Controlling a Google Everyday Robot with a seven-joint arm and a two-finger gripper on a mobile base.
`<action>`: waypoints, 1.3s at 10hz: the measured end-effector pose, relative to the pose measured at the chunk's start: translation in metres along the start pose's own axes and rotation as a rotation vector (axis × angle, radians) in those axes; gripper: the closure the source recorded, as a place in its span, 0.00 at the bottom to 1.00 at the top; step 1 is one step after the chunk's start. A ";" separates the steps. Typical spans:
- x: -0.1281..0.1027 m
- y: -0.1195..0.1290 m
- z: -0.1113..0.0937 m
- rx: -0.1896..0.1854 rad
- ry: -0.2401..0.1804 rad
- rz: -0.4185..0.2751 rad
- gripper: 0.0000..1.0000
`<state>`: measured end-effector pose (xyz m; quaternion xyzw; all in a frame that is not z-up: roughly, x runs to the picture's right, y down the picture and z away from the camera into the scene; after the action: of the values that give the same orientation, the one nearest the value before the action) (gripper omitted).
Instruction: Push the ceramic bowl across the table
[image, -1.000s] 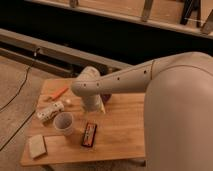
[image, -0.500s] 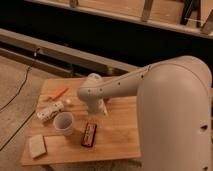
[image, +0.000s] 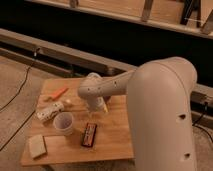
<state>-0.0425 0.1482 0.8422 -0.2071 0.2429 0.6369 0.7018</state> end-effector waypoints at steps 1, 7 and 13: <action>-0.011 -0.003 0.002 0.003 -0.003 0.010 0.35; -0.044 -0.016 0.009 0.001 -0.009 0.069 0.35; -0.064 0.003 0.018 -0.020 0.006 0.042 0.35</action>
<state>-0.0484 0.1087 0.8958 -0.2106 0.2430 0.6533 0.6854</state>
